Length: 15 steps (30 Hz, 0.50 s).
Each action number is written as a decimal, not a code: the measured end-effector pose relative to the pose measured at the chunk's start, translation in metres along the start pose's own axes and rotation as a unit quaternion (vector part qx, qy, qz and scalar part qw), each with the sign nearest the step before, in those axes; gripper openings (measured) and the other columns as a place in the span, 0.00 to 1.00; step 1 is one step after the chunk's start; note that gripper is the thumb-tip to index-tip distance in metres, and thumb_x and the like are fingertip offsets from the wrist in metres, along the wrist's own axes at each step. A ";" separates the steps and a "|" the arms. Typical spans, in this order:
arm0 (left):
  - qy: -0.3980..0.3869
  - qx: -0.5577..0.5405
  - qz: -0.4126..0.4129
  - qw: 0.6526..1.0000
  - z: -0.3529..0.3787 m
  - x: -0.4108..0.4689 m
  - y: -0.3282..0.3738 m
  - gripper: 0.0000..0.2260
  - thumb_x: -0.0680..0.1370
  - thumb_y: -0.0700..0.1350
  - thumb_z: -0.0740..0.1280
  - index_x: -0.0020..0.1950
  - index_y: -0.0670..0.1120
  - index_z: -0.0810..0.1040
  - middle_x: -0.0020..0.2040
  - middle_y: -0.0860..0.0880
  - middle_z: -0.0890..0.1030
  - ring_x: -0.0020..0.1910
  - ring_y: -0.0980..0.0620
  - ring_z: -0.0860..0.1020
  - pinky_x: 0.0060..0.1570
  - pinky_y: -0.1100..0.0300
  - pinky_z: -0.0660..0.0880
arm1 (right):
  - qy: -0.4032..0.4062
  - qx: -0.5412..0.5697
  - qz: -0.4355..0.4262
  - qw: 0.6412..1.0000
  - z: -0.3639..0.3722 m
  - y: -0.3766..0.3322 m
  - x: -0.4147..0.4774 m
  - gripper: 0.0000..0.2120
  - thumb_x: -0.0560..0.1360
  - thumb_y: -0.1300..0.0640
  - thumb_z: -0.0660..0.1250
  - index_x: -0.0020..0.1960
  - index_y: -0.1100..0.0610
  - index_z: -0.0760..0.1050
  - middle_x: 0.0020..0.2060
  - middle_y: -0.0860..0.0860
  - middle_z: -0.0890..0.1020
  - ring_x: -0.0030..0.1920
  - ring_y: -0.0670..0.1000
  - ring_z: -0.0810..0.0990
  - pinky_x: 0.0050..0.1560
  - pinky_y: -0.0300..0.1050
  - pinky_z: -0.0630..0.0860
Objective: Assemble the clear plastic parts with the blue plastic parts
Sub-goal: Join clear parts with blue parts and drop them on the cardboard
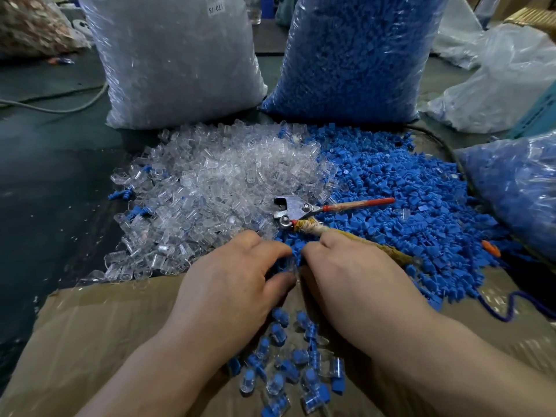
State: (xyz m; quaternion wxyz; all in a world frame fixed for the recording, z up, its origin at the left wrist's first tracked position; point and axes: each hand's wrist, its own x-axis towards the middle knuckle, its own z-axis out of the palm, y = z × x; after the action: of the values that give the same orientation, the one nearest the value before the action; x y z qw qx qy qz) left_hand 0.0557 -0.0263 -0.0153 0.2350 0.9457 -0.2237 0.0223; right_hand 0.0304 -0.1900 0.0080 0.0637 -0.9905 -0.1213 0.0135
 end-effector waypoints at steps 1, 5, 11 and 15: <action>0.003 -0.008 -0.004 1.000 0.000 0.000 0.000 0.22 0.74 0.64 0.56 0.64 0.63 0.76 0.50 0.61 0.74 0.47 0.59 0.77 0.47 0.57 0.77 | 0.002 0.008 -0.002 1.000 -0.002 -0.002 0.005 0.09 0.79 0.59 0.59 0.46 0.49 0.60 0.38 0.46 0.60 0.34 0.48 0.63 0.31 0.41 0.60; 0.035 -0.043 -0.024 0.998 -0.001 -0.001 0.000 0.18 0.75 0.60 0.59 0.61 0.60 0.80 0.48 0.59 0.76 0.46 0.56 0.78 0.46 0.53 0.78 | 0.022 0.041 -0.010 0.999 -0.001 -0.007 0.017 0.08 0.79 0.58 0.59 0.45 0.49 0.61 0.40 0.46 0.65 0.35 0.48 0.63 0.33 0.42 0.58; 0.101 -0.061 -0.045 0.992 0.000 0.000 -0.005 0.17 0.76 0.56 0.62 0.59 0.53 0.83 0.49 0.60 0.76 0.42 0.62 0.76 0.44 0.73 0.72 | 0.115 0.124 0.026 0.985 0.010 -0.001 0.016 0.07 0.80 0.50 0.60 0.45 0.50 0.71 0.40 0.43 0.73 0.40 0.47 0.73 0.39 0.45 0.68; 0.134 -0.164 -0.084 0.974 -0.005 -0.003 -0.009 0.11 0.75 0.55 0.65 0.56 0.60 0.80 0.37 0.61 0.79 0.39 0.68 0.77 0.36 0.78 0.71 | 0.073 0.424 0.134 0.893 0.004 0.008 0.017 0.06 0.79 0.54 0.65 0.45 0.47 0.78 0.34 0.48 0.83 0.33 0.45 0.82 0.34 0.42 0.80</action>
State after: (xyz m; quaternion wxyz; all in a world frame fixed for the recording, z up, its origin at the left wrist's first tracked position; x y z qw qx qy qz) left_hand 0.0576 -0.0160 -0.0155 0.4155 0.8981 -0.1111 0.0919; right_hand 0.0491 -0.1933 0.0025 0.4834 -0.8747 0.0347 0.0000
